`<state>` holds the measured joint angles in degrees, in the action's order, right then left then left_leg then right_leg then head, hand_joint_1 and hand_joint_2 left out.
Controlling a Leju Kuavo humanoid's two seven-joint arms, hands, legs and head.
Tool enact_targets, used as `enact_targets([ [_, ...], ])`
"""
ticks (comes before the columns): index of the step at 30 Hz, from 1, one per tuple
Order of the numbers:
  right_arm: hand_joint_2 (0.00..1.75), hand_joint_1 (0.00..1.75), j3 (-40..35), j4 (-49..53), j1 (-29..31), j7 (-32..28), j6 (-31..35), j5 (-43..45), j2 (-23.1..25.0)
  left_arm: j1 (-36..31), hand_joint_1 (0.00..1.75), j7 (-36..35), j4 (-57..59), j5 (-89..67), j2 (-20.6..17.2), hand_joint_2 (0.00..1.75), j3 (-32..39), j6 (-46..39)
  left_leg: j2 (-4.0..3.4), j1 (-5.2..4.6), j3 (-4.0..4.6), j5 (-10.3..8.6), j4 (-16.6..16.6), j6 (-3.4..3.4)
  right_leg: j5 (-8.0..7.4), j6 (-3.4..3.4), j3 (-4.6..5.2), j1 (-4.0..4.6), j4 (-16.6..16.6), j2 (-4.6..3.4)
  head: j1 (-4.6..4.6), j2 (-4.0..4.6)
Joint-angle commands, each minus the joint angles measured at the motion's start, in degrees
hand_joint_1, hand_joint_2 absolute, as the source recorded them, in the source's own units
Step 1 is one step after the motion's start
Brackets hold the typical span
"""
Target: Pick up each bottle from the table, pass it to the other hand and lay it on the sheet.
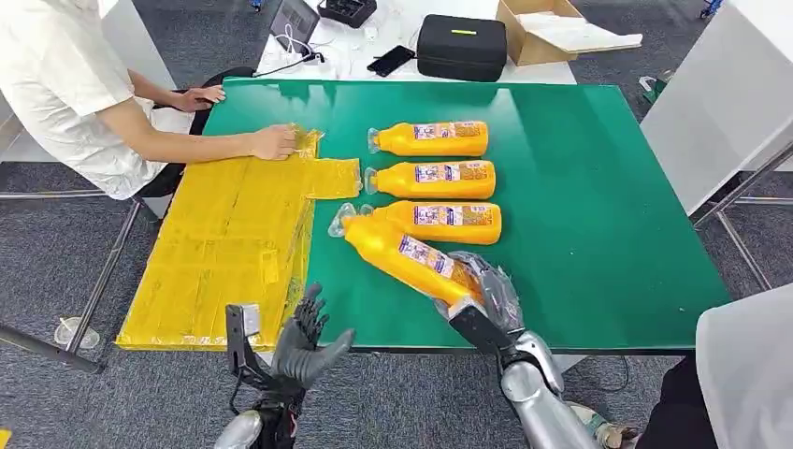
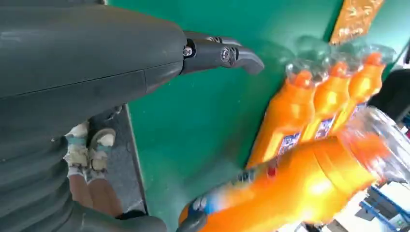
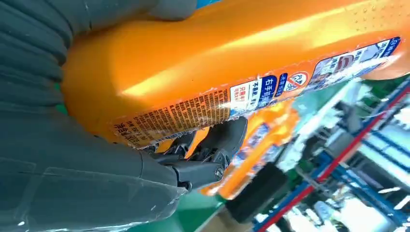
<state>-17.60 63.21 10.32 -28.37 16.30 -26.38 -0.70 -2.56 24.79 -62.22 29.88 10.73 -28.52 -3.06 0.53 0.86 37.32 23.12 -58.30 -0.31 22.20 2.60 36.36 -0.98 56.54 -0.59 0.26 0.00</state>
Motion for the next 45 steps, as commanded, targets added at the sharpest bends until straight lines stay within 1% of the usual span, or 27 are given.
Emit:
enact_targets([
  [1, 1.75, 1.75, -7.4, 3.4, 2.5, -0.4, -3.0, 2.3, 1.2, -7.9, 0.0, 0.0, 10.6, 2.9, 1.9, 1.75, 4.6, 3.1, -0.1, 0.01, -0.1, 0.02, 0.0, -0.02, 0.0, -0.08, -0.09, 0.03, 0.0, -0.04, 0.0, 0.0],
  [2, 1.75, 1.75, -8.7, 3.3, 2.8, -0.4, -3.3, 2.4, 1.3, -8.7, 0.0, 1.1, 11.0, 2.7, 2.4, 1.75, 4.7, 3.4, -0.11, -0.01, -0.23, 0.07, 0.0, -0.03, 0.05, -0.11, -0.21, 0.02, 0.0, -0.01, 0.0, 0.0],
  [4, 1.75, 1.75, -9.6, 3.2, 3.0, -0.4, -3.5, 3.1, 1.4, -8.9, 0.0, 1.5, 9.8, 2.7, 2.6, 1.75, 4.5, 4.0, -0.07, 0.0, -0.07, 0.01, 0.0, -0.02, 0.0, -0.06, -0.07, 0.02, 0.0, -0.01, -0.02, -0.02],
  [5, 1.75, 1.75, -10.3, 2.8, 3.2, -0.4, -3.8, 3.3, 1.5, -8.6, 0.0, 2.6, 7.9, 2.7, 2.6, 1.75, 4.4, 5.1, -0.12, 0.0, -0.19, 0.08, 0.0, -0.03, 0.05, -0.1, -0.19, 0.03, 0.0, -0.03, 0.0, 0.0],
  [13, 1.75, 1.75, -11.6, -0.9, 3.7, -0.7, -5.2, 4.4, 2.7, -6.6, 0.0, 4.2, -1.4, 2.6, 1.9, 1.75, 4.9, 6.6, -0.12, 0.0, -0.12, 0.06, 0.0, -0.02, 0.03, -0.07, -0.11, 0.02, 0.0, -0.05, 0.0, 0.0],
  [15, 1.75, 1.75, -12.0, -1.8, 4.0, -0.9, -6.1, 4.7, 3.1, -6.3, 0.0, 4.8, -3.1, 3.5, 1.9, 1.75, 5.7, 7.9, -0.19, 0.02, -0.35, 0.17, 0.0, -0.03, 0.11, -0.15, -0.33, 0.07, 0.0, -0.07, 0.0, 0.0],
  [16, 1.75, 1.75, -12.0, -1.8, 4.0, -0.9, -6.1, 4.7, 3.1, -6.3, 0.0, 4.8, -3.1, 3.5, 1.9, 1.75, 5.7, 7.9, -0.14, 0.01, -0.11, 0.06, 0.0, -0.02, 0.02, -0.08, -0.1, 0.03, 0.0, -0.08, 0.0, 0.0],
  [17, 1.75, 1.75, -12.2, -2.7, 4.3, -0.9, -6.5, 4.9, 3.3, -5.9, 0.0, 4.5, -4.4, 4.7, 1.8, 1.75, 5.9, 9.9, -0.17, 0.01, -0.24, 0.12, 0.0, -0.03, 0.07, -0.11, -0.23, 0.04, 0.0, -0.08, 0.0, 0.0],
  [19, 1.75, 1.75, -12.1, -2.9, 4.4, -0.9, -6.6, 5.0, 3.4, -5.6, 0.0, 4.4, -4.9, 5.2, 1.6, 1.75, 5.8, 11.1, -0.16, 0.0, -0.14, 0.06, 0.0, -0.02, 0.02, -0.08, -0.11, 0.02, 0.0, -0.09, 0.0, 0.0],
  [20, 1.75, 1.75, -11.8, -4.0, 4.7, -0.8, -7.3, 5.4, 3.4, -4.8, 0.0, 4.2, -6.2, 5.8, 1.2, 1.75, 5.4, 13.9, -0.19, 0.0, -0.27, 0.11, 0.0, -0.03, 0.06, -0.12, -0.24, 0.04, 0.0, -0.1, -0.02, 0.0],
  [25, 1.75, 1.75, -11.6, -4.6, 4.9, -1.1, -8.0, 5.4, 3.4, -4.6, 0.0, 3.9, -5.9, 4.9, 1.2, 1.75, 4.5, 14.8, -0.11, -0.01, -0.17, 0.06, 0.0, -0.03, 0.04, -0.07, -0.17, 0.01, 0.0, -0.04, -0.02, 0.0],
  [26, 1.75, 1.75, -11.9, -4.4, 4.8, -1.3, -8.4, 5.3, 3.4, -5.3, 0.0, 4.6, -4.3, 3.5, 1.4, 1.75, 4.1, 14.0, -0.13, 0.01, -0.3, 0.12, 0.0, -0.03, 0.09, -0.11, -0.3, 0.04, 0.0, -0.04, -0.02, 0.0],
  [27, 1.75, 1.75, -12.0, -4.3, 4.9, -1.3, -8.5, 5.2, 3.5, -5.6, 0.0, 4.7, -3.7, 3.5, 1.6, 1.75, 4.2, 13.9, -0.13, 0.0, -0.21, 0.08, 0.0, -0.02, 0.04, -0.09, -0.2, 0.02, 0.0, -0.06, 0.0, 0.0],
  [28, 1.75, 1.75, -12.1, -4.3, 5.0, -1.3, -8.5, 5.2, 3.6, -5.7, 0.17, 4.7, -3.3, 3.5, 1.6, 1.75, 4.2, 13.8, -0.06, -0.01, -0.11, 0.03, 0.0, -0.02, 0.02, -0.06, -0.12, 0.0, 0.0, -0.01, -0.02, -0.02],
  [29, 1.75, 1.75, -12.3, -4.1, 5.0, -1.4, -8.7, 5.1, 3.7, -6.4, 1.75, 4.4, -1.9, 3.0, 1.6, 1.75, 3.8, 14.2, -0.08, -0.01, -0.29, 0.1, 0.0, -0.03, 0.09, -0.12, -0.3, 0.03, 0.0, 0.01, -0.02, 0.0],
  [30, 1.75, 1.75, -12.4, -3.9, 5.1, -1.5, -8.8, 5.1, 3.7, -6.6, 1.75, 4.4, -1.3, 2.7, 1.5, 1.75, 3.5, 14.8, -0.1, 0.01, -0.39, 0.14, 0.0, -0.03, 0.12, -0.15, -0.4, 0.05, 0.0, 0.02, 0.0, 0.0],
  [31, 1.75, 1.75, -12.5, -3.8, 5.1, -1.5, -8.9, 5.1, 3.7, -6.7, 1.75, 4.5, -1.0, 2.4, 1.5, 1.75, 3.2, 15.2, -0.05, -0.02, -0.14, 0.03, 0.0, -0.02, 0.03, -0.07, -0.13, 0.0, 0.0, 0.01, 0.0, 0.0],
  [32, 1.75, 1.75, -12.7, -3.4, 5.2, -1.7, -8.9, 4.9, 3.7, -7.0, 1.75, 4.4, 0.1, 1.6, 1.4, 1.75, 2.5, 15.6, -0.09, 0.01, -0.27, 0.08, 0.0, -0.02, 0.07, -0.12, -0.27, 0.04, 0.0, 0.0, -0.02, 0.0],
  [33, 1.75, 1.75, -12.8, -3.2, 5.2, -1.8, -8.8, 4.9, 3.7, -7.3, 1.54, 4.8, 0.5, 0.5, 1.4, 1.75, 2.1, 15.1, -0.07, 0.0, -0.18, 0.05, 0.0, -0.02, 0.04, -0.09, -0.17, 0.02, 0.0, 0.0, 0.0, 0.0],
  [37, 1.75, 1.75, -13.0, -2.0, 4.9, -1.8, -8.8, 4.7, 3.5, -8.1, 1.57, 6.2, 2.2, -2.6, 1.7, 1.75, 1.3, 12.8, -0.03, -0.01, -0.09, 0.02, 0.0, -0.02, 0.02, -0.06, -0.09, 0.01, 0.0, 0.02, -0.02, 0.0],
  [38, 1.75, 1.75, -13.2, -1.4, 4.8, -1.8, -8.8, 4.7, 3.4, -8.6, 1.66, 6.8, 3.3, -3.6, 1.9, 1.75, 1.1, 11.8, -0.06, 0.01, -0.22, 0.07, 0.0, -0.03, 0.06, -0.09, -0.22, 0.04, 0.0, 0.02, 0.0, 0.0],
  [39, 1.75, 1.75, -13.2, -1.1, 4.7, -1.8, -8.8, 4.7, 3.3, -8.7, 1.71, 6.8, 3.7, -3.9, 2.0, 1.75, 1.0, 11.7, -0.03, -0.03, -0.09, 0.02, 0.0, -0.03, 0.02, -0.05, -0.08, -0.01, 0.0, 0.03, 0.0, 0.0],
  [40, 1.75, 1.75, -13.2, -1.1, 4.7, -1.8, -8.8, 4.7, 3.3, -8.7, 1.71, 6.8, 3.7, -3.9, 2.0, 1.75, 1.0, 11.7, -0.06, -0.02, -0.25, 0.08, 0.0, -0.05, 0.07, -0.1, -0.25, 0.02, 0.0, 0.03, -0.02, 0.0],
  [41, 1.75, 1.75, -13.3, -0.7, 4.7, -1.7, -9.0, 4.8, 3.3, -9.0, 1.75, 6.9, 4.4, -3.5, 2.3, 1.75, 1.2, 12.1, -0.05, -0.02, -0.22, 0.07, 0.0, -0.04, 0.07, -0.08, -0.21, 0.01, 0.0, 0.03, -0.02, 0.0],
  [43, 1.75, 1.75, -13.5, -0.4, 4.7, -1.8, -9.1, 4.8, 3.3, -9.2, 1.75, 6.7, 5.1, -2.3, 2.7, 1.75, 1.7, 14.1, -0.08, -0.02, -0.29, 0.1, 0.0, -0.04, 0.09, -0.1, -0.28, 0.01, 0.0, 0.02, -0.02, 0.0],
  [44, 1.75, 1.75, -13.6, -0.4, 4.7, -1.8, -9.0, 4.9, 3.4, -9.0, 1.73, 5.9, 4.8, -1.2, 2.7, 1.75, 2.0, 15.3, -0.05, -0.02, -0.18, 0.06, 0.0, -0.03, 0.06, -0.07, -0.17, 0.0, 0.0, 0.02, 0.0, 0.0],
  [45, 1.75, 1.75, -13.6, -0.5, 4.7, -1.8, -9.1, 5.0, 3.5, -8.9, 1.55, 5.3, 4.5, -0.5, 2.7, 1.75, 2.0, 16.2, -0.09, -0.02, -0.29, 0.12, 0.0, -0.04, 0.1, -0.11, -0.28, 0.02, 0.0, 0.01, -0.02, 0.0],
])
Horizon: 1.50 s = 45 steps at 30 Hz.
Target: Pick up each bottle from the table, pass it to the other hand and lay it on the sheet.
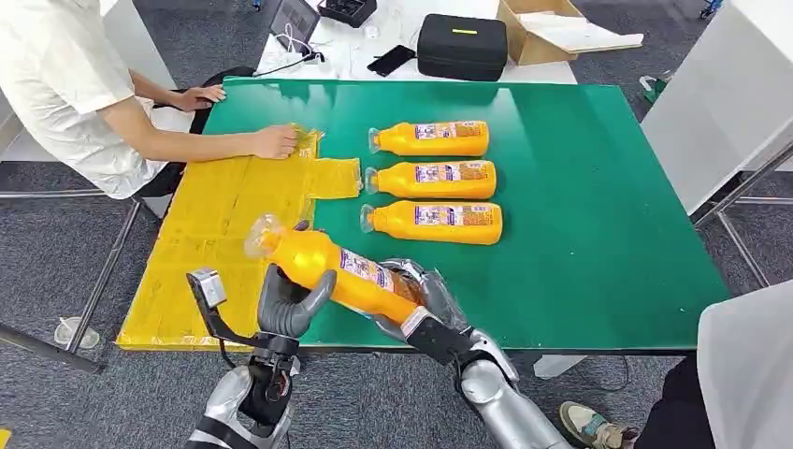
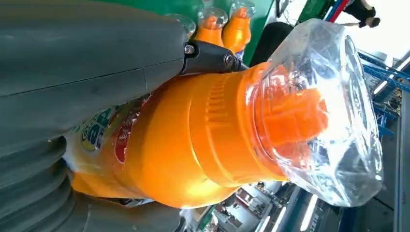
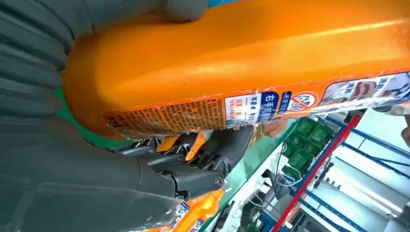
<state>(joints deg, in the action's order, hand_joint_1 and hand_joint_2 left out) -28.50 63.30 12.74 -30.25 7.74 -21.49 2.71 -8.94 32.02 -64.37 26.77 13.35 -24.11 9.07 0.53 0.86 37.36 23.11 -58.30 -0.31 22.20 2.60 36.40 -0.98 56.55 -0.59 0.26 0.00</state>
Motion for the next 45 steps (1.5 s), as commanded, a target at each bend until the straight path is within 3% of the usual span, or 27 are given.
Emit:
enact_targets([
  [1, 1.75, 1.75, -2.7, -0.6, 2.3, 0.1, -0.5, 0.1, 0.1, -2.5, 1.55, -1.9, 6.7, 2.6, 0.1, 1.75, -2.4, 4.1, -0.1, -0.01, -0.25, 0.1, 0.0, -0.03, 0.08, -0.09, -0.23, 0.02, 0.0, -0.01, -0.02, -0.02],
  [3, 1.75, 1.75, -2.7, -0.8, 2.2, 0.0, -0.4, 0.3, 0.3, -2.1, 1.75, -2.4, 5.7, 3.3, -0.1, 1.75, -2.6, 5.1, -0.13, -0.02, -0.31, 0.13, 0.0, -0.03, 0.1, -0.11, -0.27, 0.01, 0.0, -0.04, -0.02, 0.0],
  [8, 1.75, 1.75, -2.3, -1.1, 2.0, -0.4, 0.0, 0.9, 0.6, -1.7, 1.75, -3.5, 4.3, 4.3, -0.2, 1.75, -3.3, 5.6, -0.13, -0.02, -0.32, 0.14, 0.0, -0.04, 0.11, -0.11, -0.28, 0.02, 0.0, -0.03, 0.0, 0.0],
  [9, 1.75, 1.43, -2.2, -1.1, 1.9, -0.4, 0.1, 0.9, 0.7, -1.7, 1.75, -3.5, 4.2, 4.3, -0.2, 1.75, -3.3, 5.5, -0.13, -0.02, -0.25, 0.11, 0.0, -0.04, 0.08, -0.09, -0.22, 0.02, 0.0, -0.04, -0.02, 0.0],
  [10, 1.75, 1.43, -2.2, -1.1, 1.9, -0.4, 0.1, 0.9, 0.7, -1.7, 1.75, -3.5, 4.2, 4.3, -0.2, 1.75, -3.3, 5.5, -0.11, -0.01, -0.2, 0.09, 0.0, -0.03, 0.06, -0.08, -0.16, 0.02, 0.0, -0.04, 0.0, 0.0],
  [11, 1.75, 0.19, -2.3, -1.2, 1.9, -0.4, 0.1, 0.9, 0.7, -1.6, 1.75, -3.4, 3.7, 4.5, -0.2, 1.75, -3.2, 5.3, -0.09, -0.02, -0.14, 0.06, 0.0, -0.03, 0.04, -0.06, -0.11, 0.01, 0.0, -0.03, -0.02, 0.0],
  [12, 1.75, 0.0, -1.9, -1.4, 1.7, -0.4, 0.5, 1.2, 0.9, -1.5, 1.75, -3.7, 3.2, 5.0, -0.1, 1.75, -2.9, 4.8, -0.1, -0.02, -0.18, 0.08, 0.0, -0.03, 0.06, -0.07, -0.15, 0.01, 0.0, -0.03, -0.02, 0.0],
  [24, 1.75, 0.0, -1.7, -1.6, 1.6, -0.9, 1.6, 0.9, 1.2, -1.3, 1.75, -4.1, 2.3, 6.0, -0.2, 1.75, -2.4, 4.5, -0.15, -0.01, -0.29, 0.14, 0.0, -0.04, 0.1, -0.11, -0.26, 0.02, 0.0, -0.05, -0.02, 0.0],
  [25, 0.0, 0.0, -1.1, -2.0, 1.5, -0.9, 2.2, 1.4, 1.6, -1.1, 1.75, -4.4, 1.3, 6.6, -0.3, 1.75, -2.2, 4.4, -0.12, -0.01, -0.15, 0.08, 0.0, -0.02, 0.04, -0.07, -0.12, 0.02, 0.0, -0.06, 0.0, 0.0],
  [28, 0.0, 0.0, -0.2, -3.0, 1.0, -2.0, 4.1, 1.9, 2.2, 0.1, 1.75, -5.2, -3.3, 7.7, -1.3, 1.75, -1.9, 3.1, -0.19, 0.0, -0.46, 0.22, 0.0, -0.05, 0.17, -0.15, -0.42, 0.05, 0.0, -0.05, -0.02, 0.0],
  [32, 0.0, 0.0, 1.4, -2.8, 0.3, -3.2, 7.9, 1.0, 3.0, 0.5, 1.75, -3.8, -5.0, 6.3, -1.8, 1.75, -1.6, 0.8, -0.15, 0.0, -0.25, 0.11, 0.0, -0.02, 0.08, -0.1, -0.21, 0.04, 0.0, -0.06, 0.0, 0.0],
  [35, 0.0, 0.0, 3.5, 0.3, -1.6, -4.5, 12.9, 1.3, 2.9, -0.3, 1.75, 2.5, -5.9, -7.6, -2.5, 1.75, -2.0, -13.2, -0.06, 0.0, -0.17, 0.05, 0.0, -0.01, 0.05, -0.08, -0.15, 0.03, 0.0, 0.01, -0.02, -0.02],
  [39, 0.0, 0.0, 3.6, 0.3, -1.7, -4.5, 12.9, 1.3, 2.7, -0.4, 1.75, 2.5, -5.9, -7.6, -2.6, 1.75, -1.8, -13.2, -0.02, 0.0, -0.25, 0.09, 0.0, -0.02, 0.11, -0.12, -0.22, 0.03, 0.0, 0.07, 0.0, 0.0],
  [43, 0.0, 0.0, 7.5, 5.1, -4.2, -6.8, 17.8, 3.5, 3.4, -1.3, 1.75, 5.8, -4.2, -23.9, -3.7, 1.75, -1.2, -30.6, -0.02, -0.01, -0.26, 0.09, 0.0, -0.03, 0.11, -0.1, -0.23, 0.02, 0.0, 0.07, 0.0, 0.0],
  [45, 0.0, 0.0, 9.3, 8.4, -5.3, -7.7, 19.9, 4.0, 3.5, -1.6, 1.75, 6.2, -3.6, -26.8, -4.1, 1.75, 0.8, -33.9, 0.01, -0.01, -0.25, 0.08, 0.0, -0.02, 0.1, -0.11, -0.22, 0.03, 0.0, 0.1, -0.02, 0.0],
])
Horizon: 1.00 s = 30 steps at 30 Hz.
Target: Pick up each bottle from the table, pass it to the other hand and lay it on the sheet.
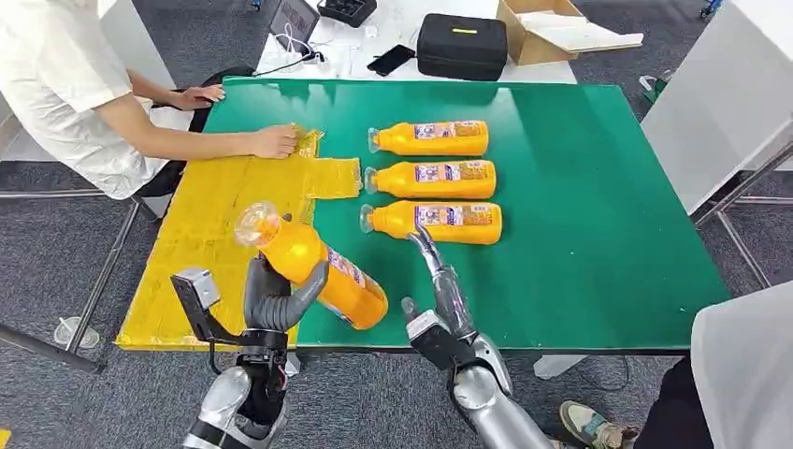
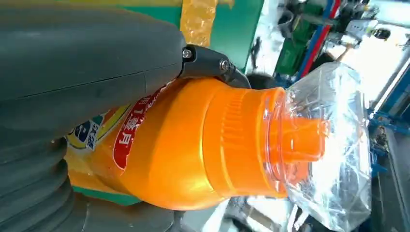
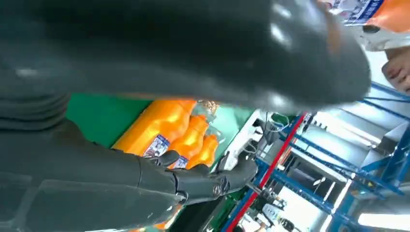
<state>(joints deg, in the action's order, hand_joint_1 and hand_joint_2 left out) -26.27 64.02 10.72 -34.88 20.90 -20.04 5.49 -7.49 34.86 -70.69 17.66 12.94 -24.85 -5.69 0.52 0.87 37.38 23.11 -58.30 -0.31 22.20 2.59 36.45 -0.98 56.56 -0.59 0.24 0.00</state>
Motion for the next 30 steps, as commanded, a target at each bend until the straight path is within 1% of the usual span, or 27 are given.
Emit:
enact_targets([
  [1, 0.0, 0.0, 8.5, 10.5, -4.0, -4.1, 8.5, 3.1, 0.9, -3.1, 1.75, 3.4, 2.5, -18.2, -4.0, 1.75, 3.1, -19.7, 0.02, -0.01, -0.18, 0.05, 0.0, -0.01, 0.08, -0.09, -0.18, 0.01, 0.0, 0.09, 0.0, 0.0],
  [3, 0.0, 0.0, 9.5, 13.8, -5.0, -4.0, 9.1, 3.0, 0.9, -3.2, 1.75, 3.1, 2.1, -19.3, -4.1, 1.75, 4.5, -19.7, -0.01, -0.01, -0.16, 0.05, 0.0, -0.01, 0.08, -0.1, -0.15, 0.02, 0.0, 0.07, 0.0, 0.0],
  [4, 0.0, 0.0, 10.8, 16.8, -5.6, -5.1, 11.0, 4.2, 1.7, -3.6, 1.75, 2.1, 2.7, -21.9, -4.1, 1.75, 4.9, -22.2, -0.02, 0.0, -0.29, 0.12, 0.0, -0.01, 0.14, -0.14, -0.29, 0.04, 0.0, 0.09, 0.02, 0.0],
  [5, 0.0, 0.0, 11.0, 19.5, -6.2, -5.1, 11.3, 6.0, 1.7, -4.2, 1.75, 1.8, 3.2, -22.5, -4.0, 1.75, 5.7, -22.2, 0.01, -0.02, -0.2, 0.08, 0.0, -0.01, 0.12, -0.12, -0.2, 0.01, 0.1, 0.1, 0.0, 0.0],
  [6, 0.0, 0.0, 10.2, 21.6, -6.3, -5.1, 13.7, 6.5, 1.2, -5.2, 1.75, 1.2, 5.0, -27.7, -4.4, 1.75, 5.3, -26.1, -0.02, -0.01, -0.09, 0.05, 0.0, -0.01, 0.07, -0.09, -0.09, 0.02, 0.0, 0.06, 0.0, 0.0],
  [7, 0.0, 0.0, 10.1, 21.6, -6.3, -5.1, 14.0, 6.6, 1.2, -5.7, 1.75, 1.2, 5.9, -29.0, -4.5, 1.75, 5.3, -26.8, -0.02, -0.01, -0.2, 0.1, 0.0, -0.02, 0.13, -0.13, -0.2, 0.02, 0.1, 0.08, 0.02, 0.0],
  [8, 0.0, 0.0, 9.7, 21.2, -5.9, -5.1, 14.3, 6.2, 1.0, -7.6, 1.75, -1.3, 10.3, -39.3, -5.4, 1.75, 4.2, -33.0, 0.0, -0.03, -0.15, 0.06, 0.0, -0.02, 0.09, -0.1, -0.14, 0.0, 0.1, 0.09, 0.0, -0.02],
  [10, 0.0, 0.0, 9.6, 20.8, -5.5, -5.1, 14.5, 6.4, 1.0, -8.3, 1.75, -0.1, 12.6, -39.1, -5.4, 1.75, 5.1, -32.8, 0.04, -0.02, -0.29, 0.05, 0.1, -0.03, 0.1, -0.12, -0.3, 0.02, 0.0, 0.14, 0.0, 0.0],
  [11, 0.0, 0.0, 9.5, 19.2, -4.9, -5.1, 13.0, 6.9, 1.1, -8.7, 1.75, -1.4, 15.0, -49.7, -4.6, 1.75, 8.2, -34.3, -0.02, -0.02, -0.25, 0.03, 0.1, -0.03, 0.05, -0.1, -0.24, 0.01, 0.0, 0.07, -0.02, 0.0],
  [14, 0.0, 0.0, 9.0, 16.5, -3.6, -5.1, 11.5, 6.6, 1.5, -11.9, 1.75, -6.1, 23.3, -62.7, -5.8, 1.75, 9.6, -34.3, -0.06, -0.02, -0.28, 0.01, 0.1, -0.01, 0.02, -0.1, -0.26, 0.01, -0.1, 0.02, 0.0, 0.0],
  [15, 0.0, 0.0, 8.3, 15.5, -3.4, -5.1, 11.7, 6.2, 1.4, -12.6, 1.75, -7.6, 25.8, -72.4, -5.8, 1.75, 12.7, -34.3, -0.06, 0.01, -0.23, -0.01, 0.1, -0.01, 0.0, -0.09, -0.22, 0.03, -0.1, 0.02, 0.0, 0.0],
  [16, 0.0, 0.0, 7.7, 15.2, -3.2, -5.1, 12.1, 6.0, 1.2, -13.1, 1.75, -7.4, 27.2, -74.9, -5.7, 1.75, 14.2, -34.3, -0.1, 0.03, -0.54, 0.07, 0.1, -0.02, 0.07, -0.19, -0.52, 0.08, -0.1, 0.04, 0.02, 0.0],
  [17, 0.0, 0.0, 6.5, 14.8, -2.8, -5.1, 13.2, 5.9, 0.8, -14.2, 1.75, -7.4, 29.6, -80.0, -6.0, 1.75, 15.3, -34.3, -0.14, -0.02, -0.33, 0.0, 0.1, -0.02, 0.01, -0.11, -0.29, 0.01, -0.1, -0.06, -0.02, 0.0],
  [18, 0.0, 0.0, 5.5, 14.0, -2.2, -5.1, 13.8, 6.4, 0.5, -14.9, 1.75, -7.2, 30.6, -84.4, -5.9, 1.75, 17.1, -34.3, -0.22, 0.01, -0.49, 0.06, 0.1, -0.01, 0.04, -0.17, -0.43, 0.06, -0.1, -0.1, -0.02, 0.0],
  [19, 0.0, 0.0, 5.2, 13.8, -2.0, -5.1, 13.8, 6.5, 0.4, -14.9, 1.75, -7.4, 30.6, -86.0, -5.8, 1.75, 17.6, -34.3, -0.18, 0.0, -0.21, 0.0, 0.1, -0.01, -0.03, -0.08, -0.17, 0.03, -0.1, -0.12, 0.02, 0.0],
  [20, 0.0, 0.0, 4.9, 13.1, -1.5, -5.1, 14.1, 6.4, 0.4, -15.8, 1.75, -7.2, 32.4, -87.9, -6.1, 1.75, 17.4, -34.3, -0.27, 0.03, -0.39, 0.07, 0.1, -0.01, 0.01, -0.14, -0.33, 0.07, -0.1, -0.17, 0.0, 0.0],
  [22, 0.0, 0.0, 4.7, 12.6, -1.1, -5.1, 13.7, 6.7, 0.4, -16.7, 1.75, -6.8, 34.8, -88.0, -6.0, 1.75, 17.6, -34.3, -0.14, 0.02, -0.24, 0.01, 0.1, -0.01, 0.0, -0.09, -0.21, 0.04, 0.0, -0.06, 0.02, 0.0],
  [25, 0.0, 0.0, 3.9, 11.9, -0.3, -5.1, 13.6, 7.3, 0.2, -20.2, 1.75, -4.0, 44.6, -86.6, -6.3, 1.75, 15.0, -34.3, -0.05, 0.0, -0.29, 0.01, 0.1, -0.02, 0.04, -0.09, -0.28, 0.03, 0.0, 0.04, 0.0, 0.0],
  [26, 0.0, 0.0, 4.0, 11.6, -0.2, -5.1, 13.8, 7.5, 0.2, -20.4, 1.75, -0.7, 45.9, -81.9, -5.5, 1.75, 16.6, -30.1, -0.07, 0.02, -0.39, 0.03, 0.1, -0.03, 0.05, -0.12, -0.39, 0.06, -0.1, 0.05, 0.0, 0.0],
  [28, 0.0, 0.0, 3.9, 11.6, -0.2, -5.1, 13.7, 7.6, 0.1, -20.4, 1.75, -0.3, 46.2, -82.0, -5.7, 1.75, 15.9, -30.0, -0.15, 0.03, -0.51, 0.11, 0.1, -0.05, 0.09, -0.14, -0.5, 0.07, -0.1, -0.01, 0.0, 0.0],
  [29, 0.0, 0.0, 3.6, 11.4, 0.0, -5.1, 13.3, 8.0, 0.1, -20.3, 1.75, -0.4, 47.3, -83.4, -6.2, 1.75, 13.7, -29.6, -0.08, 0.0, -0.15, -0.02, 0.1, -0.02, -0.01, -0.06, -0.15, 0.01, 0.0, -0.01, 0.0, -0.02],
  [30, 0.0, 0.0, 3.5, 11.4, 0.1, -5.1, 13.3, 8.0, 0.1, -20.4, 1.75, -0.4, 47.7, -83.1, -6.2, 1.75, 13.7, -28.8, -0.15, 0.01, -0.27, 0.04, 0.1, -0.03, 0.02, -0.09, -0.26, 0.03, 0.0, -0.06, 0.0, 0.0],
])
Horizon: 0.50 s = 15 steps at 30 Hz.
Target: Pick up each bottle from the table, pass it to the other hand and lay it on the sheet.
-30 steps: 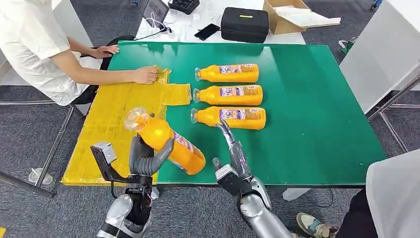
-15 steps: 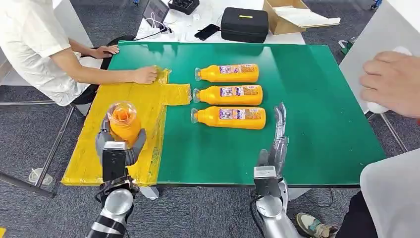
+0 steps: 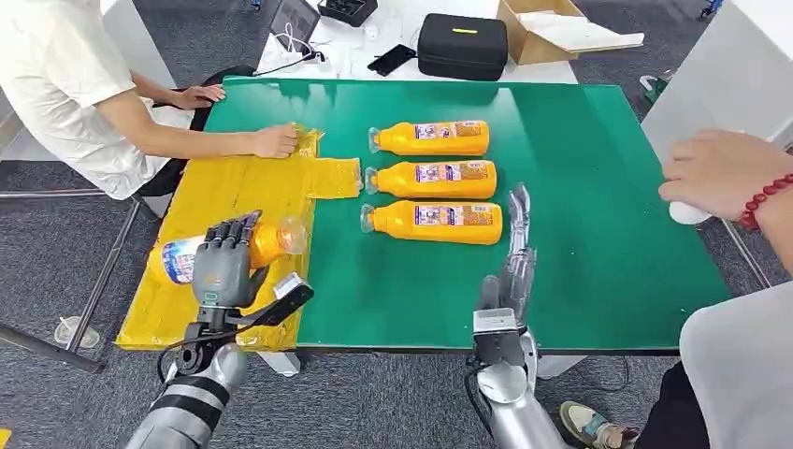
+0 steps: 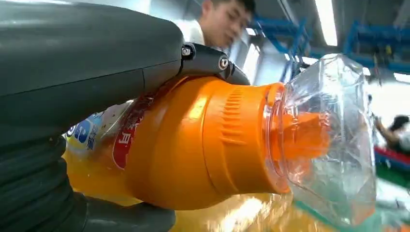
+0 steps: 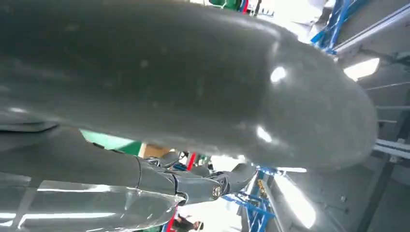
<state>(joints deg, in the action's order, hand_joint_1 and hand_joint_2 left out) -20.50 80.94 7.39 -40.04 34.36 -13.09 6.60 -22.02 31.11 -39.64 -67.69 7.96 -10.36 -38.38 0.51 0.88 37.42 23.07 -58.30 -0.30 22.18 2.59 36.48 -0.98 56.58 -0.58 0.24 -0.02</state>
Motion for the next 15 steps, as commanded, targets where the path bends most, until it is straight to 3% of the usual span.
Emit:
enact_targets([
  [1, 0.0, 0.0, -2.4, -5.7, 3.4, 0.0, -0.1, 1.1, -1.0, -5.5, 1.75, 4.0, 16.7, 2.7, -1.4, 1.75, -0.9, 4.1, -0.12, 0.0, -0.32, 0.09, 0.1, -0.04, 0.05, -0.09, -0.3, 0.03, -0.1, -0.04, 0.0, 0.02],
  [8, 0.0, 0.0, -2.7, -6.0, 3.6, 0.0, -0.4, 1.5, -1.0, -5.6, 1.75, 4.9, 17.4, 3.8, -1.7, 1.75, -2.4, 8.8, -0.1, 0.01, -0.19, 0.06, 0.0, -0.01, 0.02, -0.07, -0.17, 0.04, 0.0, -0.06, 0.0, 0.02],
  [9, 0.0, 0.0, -2.7, -6.1, 3.5, 0.0, -0.2, 1.6, -1.0, -5.5, 1.64, 4.9, 17.3, 4.8, -1.5, 1.75, -2.3, 10.2, -0.08, -0.01, -0.13, 0.03, 0.0, -0.02, 0.0, -0.05, -0.1, 0.01, 0.0, -0.04, 0.0, 0.02],
  [10, 0.0, 0.0, -2.7, -6.2, 3.4, 0.0, -0.3, 1.6, -1.0, -5.2, 1.5, 5.8, 16.9, 6.1, -1.2, 1.75, -1.8, 10.9, -0.1, -0.01, -0.27, 0.08, 0.0, -0.03, 0.05, -0.09, -0.24, 0.03, 0.0, -0.03, 0.0, 0.02],
  [11, 0.0, 0.0, -2.6, -6.3, 3.3, 0.0, -0.2, 1.8, -1.0, -5.0, 1.17, 6.1, 16.5, 8.4, -0.7, 1.75, -0.9, 13.2, -0.08, 0.01, -0.2, 0.06, 0.0, -0.02, 0.03, -0.07, -0.18, 0.03, 0.0, -0.02, 0.0, 0.02],
  [13, 0.0, 0.0, -2.6, -6.5, 3.2, 0.0, -0.7, 2.1, -0.9, -4.9, 0.09, 4.8, 16.1, 8.8, -0.4, 1.75, -1.5, 13.6, -0.12, 0.0, -0.48, 0.18, 0.0, -0.05, 0.14, -0.13, -0.46, 0.05, -0.1, -0.01, 0.0, 0.02],
  [15, 0.0, 0.0, -2.8, -6.8, 3.3, 0.0, -0.5, 1.8, -1.0, -4.9, 0.0, 3.1, 15.7, 8.1, -0.7, 1.75, -3.0, 12.8, -0.11, -0.01, -0.37, 0.12, 0.0, -0.05, 0.08, -0.09, -0.35, 0.03, -0.1, -0.03, 0.0, 0.0],
])
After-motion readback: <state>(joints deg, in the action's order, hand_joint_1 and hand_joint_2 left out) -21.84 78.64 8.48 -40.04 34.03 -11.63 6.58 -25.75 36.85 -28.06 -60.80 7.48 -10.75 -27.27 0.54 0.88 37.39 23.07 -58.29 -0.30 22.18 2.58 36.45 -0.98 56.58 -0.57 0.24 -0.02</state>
